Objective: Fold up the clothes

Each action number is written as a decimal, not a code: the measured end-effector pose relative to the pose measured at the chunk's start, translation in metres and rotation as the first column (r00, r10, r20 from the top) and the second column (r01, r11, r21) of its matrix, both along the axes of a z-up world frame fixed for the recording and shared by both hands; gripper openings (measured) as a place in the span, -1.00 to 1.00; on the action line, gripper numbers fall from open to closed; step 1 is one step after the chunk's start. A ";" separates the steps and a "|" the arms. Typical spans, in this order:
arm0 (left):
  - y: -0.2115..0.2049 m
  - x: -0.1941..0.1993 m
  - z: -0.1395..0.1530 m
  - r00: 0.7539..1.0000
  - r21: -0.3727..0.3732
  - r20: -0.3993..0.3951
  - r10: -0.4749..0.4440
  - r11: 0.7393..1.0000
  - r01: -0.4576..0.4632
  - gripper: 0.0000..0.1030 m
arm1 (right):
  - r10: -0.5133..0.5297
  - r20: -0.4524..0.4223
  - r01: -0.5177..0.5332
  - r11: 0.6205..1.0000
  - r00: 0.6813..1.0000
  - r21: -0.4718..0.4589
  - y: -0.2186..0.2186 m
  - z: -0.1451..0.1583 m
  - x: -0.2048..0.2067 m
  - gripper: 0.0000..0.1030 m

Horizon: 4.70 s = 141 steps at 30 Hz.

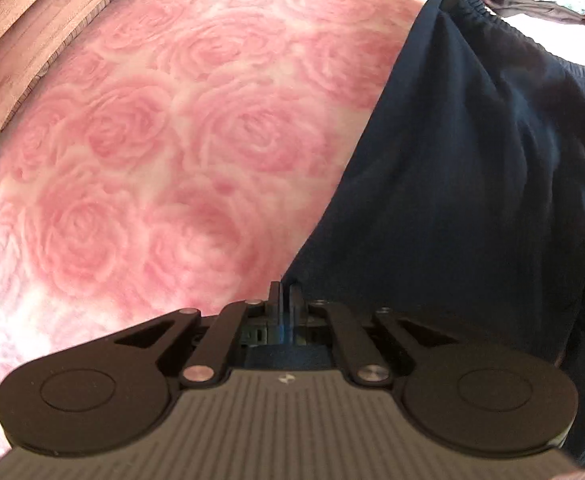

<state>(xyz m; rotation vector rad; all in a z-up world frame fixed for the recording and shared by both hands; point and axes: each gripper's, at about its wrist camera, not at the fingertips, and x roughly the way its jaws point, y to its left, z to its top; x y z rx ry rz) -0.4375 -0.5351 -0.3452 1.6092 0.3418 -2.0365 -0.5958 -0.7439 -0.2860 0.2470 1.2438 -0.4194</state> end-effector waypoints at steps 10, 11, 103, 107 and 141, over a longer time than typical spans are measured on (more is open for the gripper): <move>0.032 0.052 0.023 0.997 -0.045 0.034 0.074 0.996 -0.073 -0.49 | -0.219 -0.003 0.215 0.960 0.976 -0.181 0.074 0.025 -0.015 0.05; 0.041 0.068 0.029 0.994 -0.042 0.035 0.100 0.994 -0.099 -0.48 | -0.260 0.036 0.262 0.952 0.965 -0.158 0.089 0.032 -0.019 0.05; 0.265 0.511 0.050 0.703 0.015 -0.123 0.701 0.709 -0.705 -0.50 | -0.638 0.141 0.627 0.770 0.757 0.118 0.436 0.089 0.226 -0.22; 0.318 0.475 0.058 0.813 0.044 -0.083 0.576 0.817 -0.574 -0.43 | -0.693 0.149 0.685 0.720 0.705 0.111 0.454 0.101 0.205 -0.22; 0.498 0.280 0.032 0.958 -0.187 0.276 0.077 0.982 -0.025 -0.29 | -0.712 0.145 0.722 0.691 0.687 -0.025 0.490 0.145 -0.007 0.11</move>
